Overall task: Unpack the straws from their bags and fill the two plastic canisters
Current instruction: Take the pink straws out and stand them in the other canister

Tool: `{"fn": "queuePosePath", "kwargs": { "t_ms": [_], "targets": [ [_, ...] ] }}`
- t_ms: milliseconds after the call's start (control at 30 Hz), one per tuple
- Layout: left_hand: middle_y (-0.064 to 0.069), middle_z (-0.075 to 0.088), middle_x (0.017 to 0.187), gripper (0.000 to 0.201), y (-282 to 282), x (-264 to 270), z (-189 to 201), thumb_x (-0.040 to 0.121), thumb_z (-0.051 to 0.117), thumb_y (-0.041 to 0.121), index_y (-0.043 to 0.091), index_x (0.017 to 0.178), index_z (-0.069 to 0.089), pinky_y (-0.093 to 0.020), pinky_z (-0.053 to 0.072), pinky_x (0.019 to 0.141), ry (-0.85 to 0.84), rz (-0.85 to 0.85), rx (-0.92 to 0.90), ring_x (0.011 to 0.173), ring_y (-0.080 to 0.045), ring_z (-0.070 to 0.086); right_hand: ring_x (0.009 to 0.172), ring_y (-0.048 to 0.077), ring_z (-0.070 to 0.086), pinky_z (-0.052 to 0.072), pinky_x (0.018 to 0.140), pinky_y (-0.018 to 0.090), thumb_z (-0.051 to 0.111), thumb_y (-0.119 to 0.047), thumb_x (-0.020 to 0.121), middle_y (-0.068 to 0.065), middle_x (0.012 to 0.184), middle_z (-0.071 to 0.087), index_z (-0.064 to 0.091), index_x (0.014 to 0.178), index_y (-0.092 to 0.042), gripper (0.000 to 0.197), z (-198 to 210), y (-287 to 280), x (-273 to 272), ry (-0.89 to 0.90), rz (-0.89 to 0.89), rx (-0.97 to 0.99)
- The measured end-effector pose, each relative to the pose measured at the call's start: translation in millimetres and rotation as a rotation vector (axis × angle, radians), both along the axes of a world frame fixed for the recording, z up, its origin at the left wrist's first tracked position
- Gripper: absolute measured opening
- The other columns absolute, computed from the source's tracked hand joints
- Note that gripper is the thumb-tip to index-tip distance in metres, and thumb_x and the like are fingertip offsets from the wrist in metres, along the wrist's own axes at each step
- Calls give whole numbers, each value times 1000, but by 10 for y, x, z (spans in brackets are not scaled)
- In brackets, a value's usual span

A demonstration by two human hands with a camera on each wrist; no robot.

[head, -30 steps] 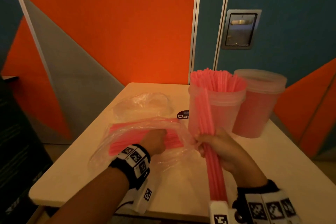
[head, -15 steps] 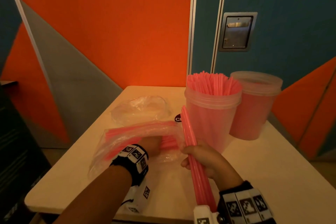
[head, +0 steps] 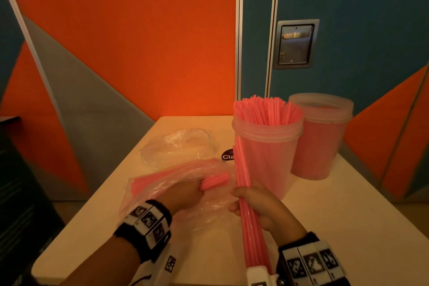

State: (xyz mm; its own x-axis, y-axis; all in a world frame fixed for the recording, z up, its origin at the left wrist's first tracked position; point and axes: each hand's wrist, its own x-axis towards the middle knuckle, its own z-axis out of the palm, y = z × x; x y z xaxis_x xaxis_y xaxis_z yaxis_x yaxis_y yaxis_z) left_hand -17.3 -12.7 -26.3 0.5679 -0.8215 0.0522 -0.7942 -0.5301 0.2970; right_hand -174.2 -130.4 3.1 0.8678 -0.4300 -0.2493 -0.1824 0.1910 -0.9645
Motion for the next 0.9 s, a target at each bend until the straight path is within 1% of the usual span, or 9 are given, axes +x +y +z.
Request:
{"fn": "queuePosePath", "kwargs": {
  "t_ms": [133, 233, 333, 433, 533, 667, 733, 800, 900],
  "targets": [
    [10, 57, 87, 19, 227, -236, 307, 90, 55, 19, 33, 100, 47, -16, 40, 67, 60, -234, -260, 72, 5, 50, 45, 13, 58, 46, 48, 25, 57, -2, 86, 6, 63, 57, 54, 106, -9, 22, 20, 14, 50, -88, -49, 27],
    [5, 59, 82, 11, 312, -355, 457, 86, 53, 35, 29, 94, 50, -31, 45, 66, 115, -244, -488, 71, -11, 56, 45, 13, 57, 45, 47, 25, 57, -1, 86, 8, 70, 58, 54, 104, -10, 21, 21, 81, 91, -142, -87, 72],
    [12, 64, 88, 18, 279, -501, 599, 83, 54, 44, 33, 98, 58, -30, 50, 67, 201, -190, -742, 72, -10, 61, 45, 15, 56, 44, 47, 26, 58, -2, 86, 8, 72, 60, 54, 100, -12, 17, 11, 159, 92, -175, -111, 86],
    [14, 61, 73, 5, 134, -667, 755, 89, 60, 27, 24, 92, 61, -32, 52, 66, 323, -148, -926, 64, -4, 57, 50, 15, 55, 44, 45, 23, 53, 0, 87, 7, 68, 55, 53, 102, -11, 19, 36, 213, 45, -204, -90, 32],
    [3, 56, 70, 5, -77, -832, 913, 92, 55, 13, 11, 91, 59, -26, 49, 59, 422, -125, -1067, 56, -6, 51, 50, 13, 54, 46, 47, 22, 53, 2, 87, 5, 67, 53, 55, 99, -13, 19, 155, 233, -22, -318, -99, 4],
    [11, 56, 63, 7, -362, -993, 1031, 91, 55, 10, 15, 90, 59, -16, 47, 55, 561, -128, -1168, 53, -2, 51, 58, 15, 53, 46, 53, 23, 55, -4, 89, -1, 63, 57, 59, 91, -9, 7, 375, 144, -139, -585, -250, -24],
    [12, 61, 65, 10, -499, -1083, 1047, 91, 55, 10, 19, 89, 60, -18, 48, 58, 590, -148, -1202, 59, -1, 56, 68, 15, 63, 51, 60, 22, 53, -6, 90, -5, 74, 68, 63, 97, -15, 15, 478, 90, -177, -695, -273, -54],
    [13, 64, 70, 14, -630, -1175, 1049, 91, 56, 12, 24, 89, 62, -20, 50, 66, 587, -139, -1235, 68, -1, 60, 87, 14, 69, 54, 68, 21, 52, -7, 91, -1, 96, 73, 62, 108, -21, 24, 542, 43, -203, -759, -296, -70],
    [10, 66, 75, 8, -787, -1289, 1032, 91, 59, 21, 26, 90, 64, -32, 52, 73, 604, -115, -1254, 75, -8, 63, 93, 11, 69, 53, 70, 17, 53, -10, 92, 0, 102, 72, 61, 108, -25, 24, 542, -46, -247, -779, -386, -149]
  ]
}}
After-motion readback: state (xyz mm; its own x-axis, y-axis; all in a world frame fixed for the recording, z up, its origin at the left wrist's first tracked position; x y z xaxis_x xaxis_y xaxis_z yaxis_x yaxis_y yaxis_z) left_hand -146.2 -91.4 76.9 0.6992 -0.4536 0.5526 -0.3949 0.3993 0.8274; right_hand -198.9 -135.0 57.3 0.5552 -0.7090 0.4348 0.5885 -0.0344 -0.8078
